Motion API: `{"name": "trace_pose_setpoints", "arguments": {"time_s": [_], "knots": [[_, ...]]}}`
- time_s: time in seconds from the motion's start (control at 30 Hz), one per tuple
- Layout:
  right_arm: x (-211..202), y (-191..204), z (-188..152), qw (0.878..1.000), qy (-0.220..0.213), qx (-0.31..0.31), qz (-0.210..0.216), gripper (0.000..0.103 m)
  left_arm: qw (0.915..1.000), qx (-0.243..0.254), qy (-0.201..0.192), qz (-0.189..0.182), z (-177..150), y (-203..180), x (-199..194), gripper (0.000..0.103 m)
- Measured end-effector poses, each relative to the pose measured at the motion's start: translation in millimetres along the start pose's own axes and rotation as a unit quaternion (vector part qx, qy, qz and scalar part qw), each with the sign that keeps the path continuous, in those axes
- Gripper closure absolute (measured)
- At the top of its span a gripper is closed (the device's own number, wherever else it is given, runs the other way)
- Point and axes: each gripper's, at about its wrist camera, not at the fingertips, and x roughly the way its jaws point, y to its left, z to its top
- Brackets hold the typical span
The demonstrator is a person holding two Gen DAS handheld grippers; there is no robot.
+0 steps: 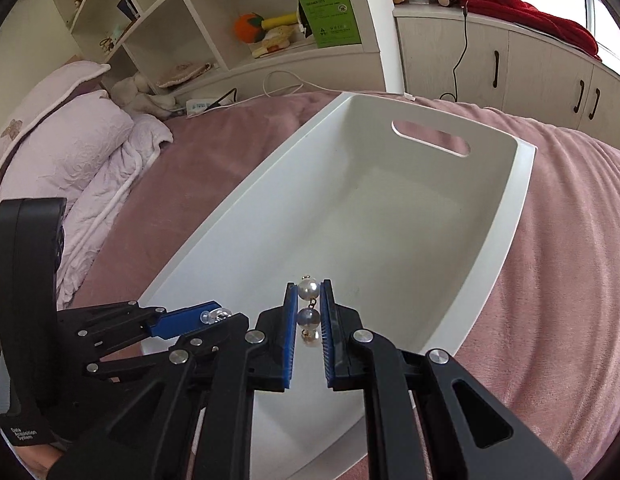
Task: Organize jewelry
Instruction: 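Carry both held pieces into the white box and open both grippers, then withdraw both open grippers from the box toward the bracelets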
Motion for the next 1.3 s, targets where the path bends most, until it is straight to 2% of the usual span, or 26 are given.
{"name": "trace_pose_setpoints", "arguments": {"time_s": [0.17, 0.2, 0.23, 0.3, 0.43, 0.57, 0.8, 0.9, 1.07, 1.23, 1.3], "knots": [[-0.3, -1.7, 1.2, 1.0, 0.001, -0.003, -0.004, 0.088, 1.0, -0.005, 0.005, 0.0, 2.9, -0.2, 1.0, 0.071], [-1.7, -2.5, 1.6, 1.0, 0.0, -0.003, -0.008, 0.082, 1.0, -0.006, 0.005, -0.005, 3.4, -0.6, 0.6, 0.065], [-3.6, -2.6, 2.2, 1.0, -0.003, -0.003, -0.01, 0.068, 0.9999, -0.005, 0.005, -0.009, 4.2, -1.3, 0.0, 0.055], [-11.1, -4.3, 3.2, 1.0, -0.015, 0.0, -0.015, 0.05, 0.9999, 0.006, -0.007, 0.008, 4.1, -6.1, -6.0, 0.037], [-28.0, -6.4, 7.6, 0.999, -0.031, -0.002, -0.014, 0.05, 0.9994, 0.02, -0.022, 0.02, 6.0, -11.7, -16.3, 0.036], [-56.0, -8.0, 10.4, 0.998, -0.053, -0.009, -0.018, 0.048, 0.999, 0.014, -0.039, 0.015, 10.0, -11.5, -32.6, 0.035], [-131.8, -19.3, 3.0, 0.993, -0.11, -0.015, -0.028, 0.044, 0.9954, 0.031, -0.09, 0.0, 9.9, -35.1, -83.9, 0.031], [-166.8, -28.9, -5.3, 0.99, -0.133, -0.011, -0.036, 0.042, 0.9913, 0.046, -0.123, -0.015, 6.0, -53.6, -111.0, 0.025], [-224.4, -49.2, -27.0, 0.984, -0.166, -0.001, -0.067, 0.035, 0.9822, 0.083, -0.163, -0.043, -6.8, -92.4, -152.1, 0.021], [-269.0, -73.5, -57.6, 0.978, -0.182, 0.014, -0.102, 0.025, 0.9735, 0.12, -0.181, -0.07, -27.5, -131.7, -178.5, 0.01], [-280.2, -84.3, -71.7, 0.976, -0.183, 0.021, -0.119, 0.02, 0.9692, 0.146, -0.184, -0.075, -36.6, -149.5, -182.1, 0.01]]}}
